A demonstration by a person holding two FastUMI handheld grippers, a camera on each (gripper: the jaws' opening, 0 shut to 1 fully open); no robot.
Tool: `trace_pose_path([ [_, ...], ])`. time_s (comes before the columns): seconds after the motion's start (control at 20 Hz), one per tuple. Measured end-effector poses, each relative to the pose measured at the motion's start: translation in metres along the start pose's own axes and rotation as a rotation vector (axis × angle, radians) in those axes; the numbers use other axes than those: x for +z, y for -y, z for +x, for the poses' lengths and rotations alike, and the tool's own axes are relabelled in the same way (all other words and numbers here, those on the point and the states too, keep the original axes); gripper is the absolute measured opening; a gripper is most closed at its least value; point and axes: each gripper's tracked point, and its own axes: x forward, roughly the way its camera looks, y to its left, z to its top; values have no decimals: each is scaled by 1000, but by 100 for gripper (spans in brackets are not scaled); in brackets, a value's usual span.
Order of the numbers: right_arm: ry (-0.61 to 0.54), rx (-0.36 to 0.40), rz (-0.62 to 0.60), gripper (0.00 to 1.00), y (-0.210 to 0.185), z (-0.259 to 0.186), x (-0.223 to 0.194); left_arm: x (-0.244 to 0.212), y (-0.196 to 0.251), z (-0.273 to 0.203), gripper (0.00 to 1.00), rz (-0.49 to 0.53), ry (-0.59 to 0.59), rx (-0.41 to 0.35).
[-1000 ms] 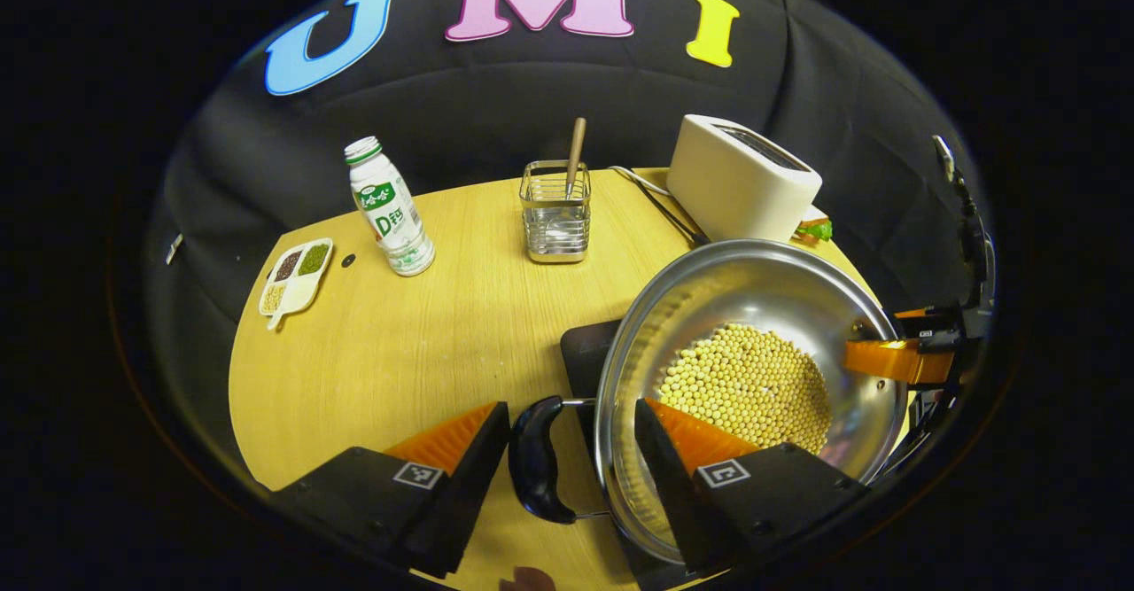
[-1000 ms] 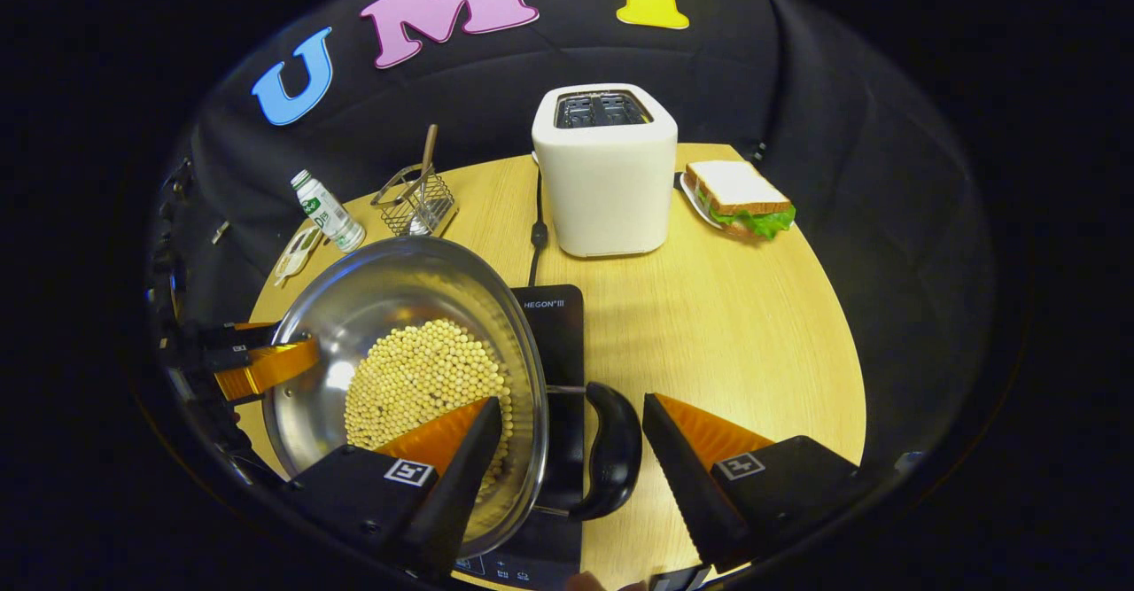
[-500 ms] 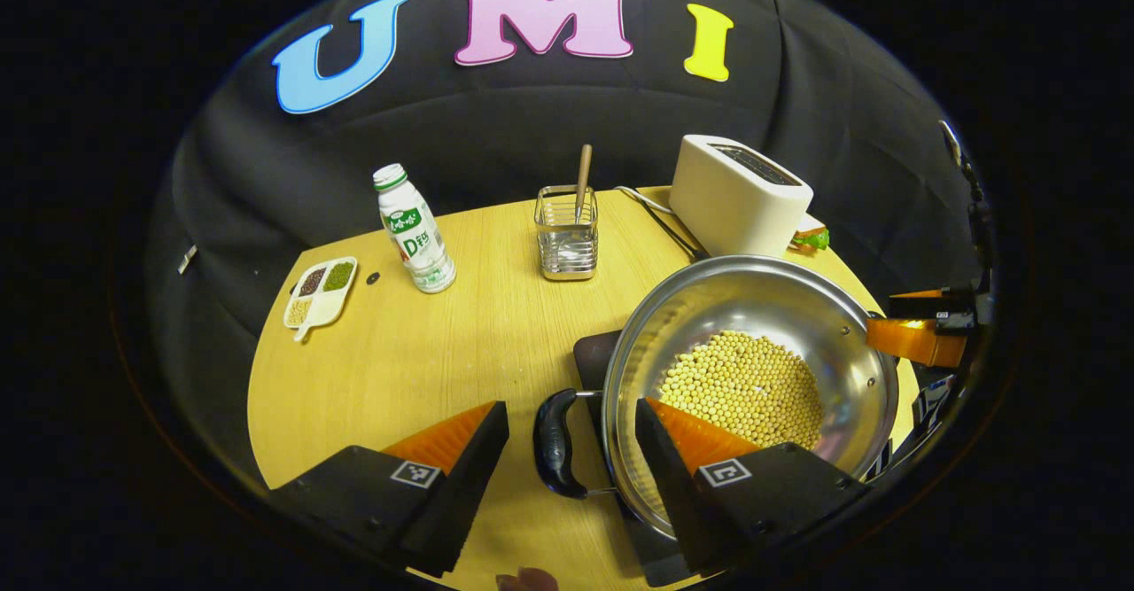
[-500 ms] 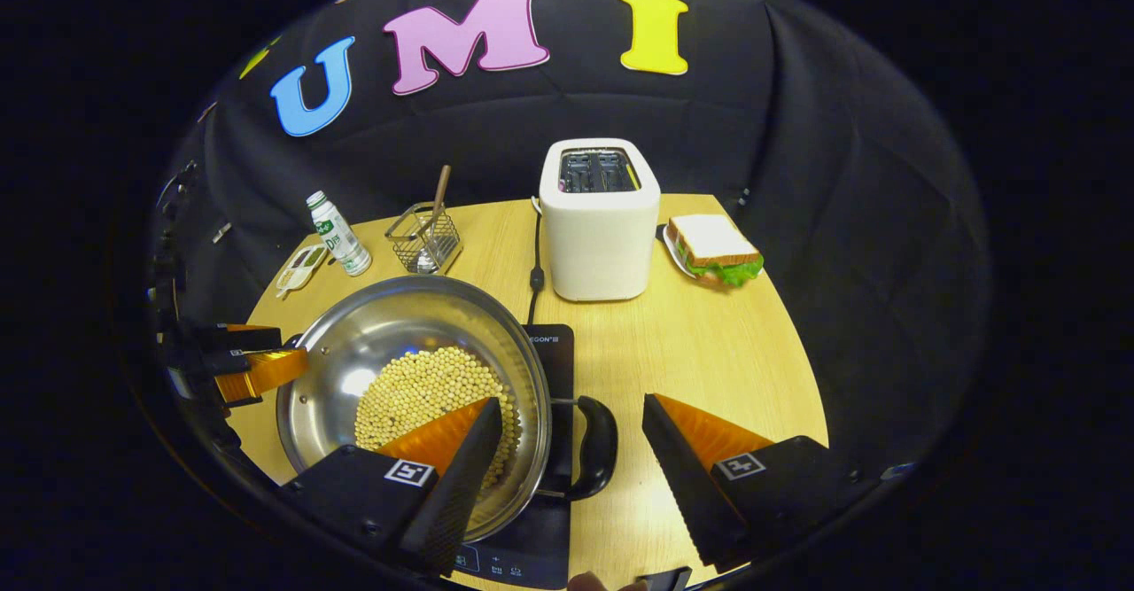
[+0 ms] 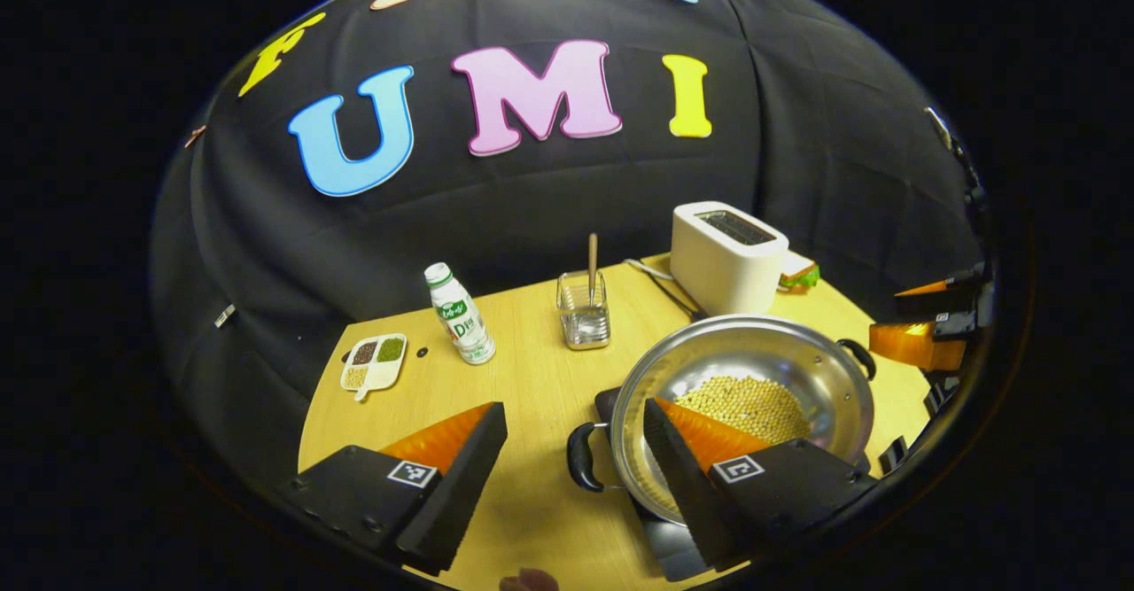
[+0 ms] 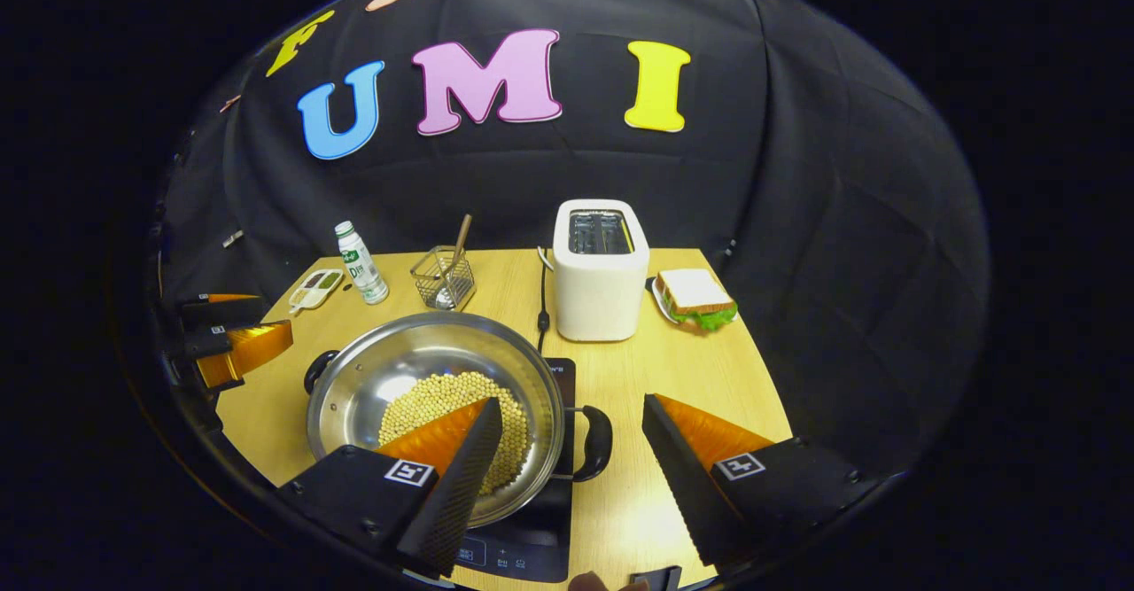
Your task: First push the handle of the pot to place it horizontally, then grasp the pot with both hands and set it on the induction cooktop.
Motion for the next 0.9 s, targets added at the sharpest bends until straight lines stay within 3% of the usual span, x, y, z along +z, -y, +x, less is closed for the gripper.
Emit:
trace_pose_path([
  [0.2,158,-6,-27,99,-5,-36,45,44,5,-46,97,-82,153,-46],
  [0.45,342,1,-78,99,-24,-93,103,84,-10,-100,97,-142,318,-4],
  [0.9,535,26,-46,98,-63,-171,143,115,-35,-188,98,-175,493,53],
])
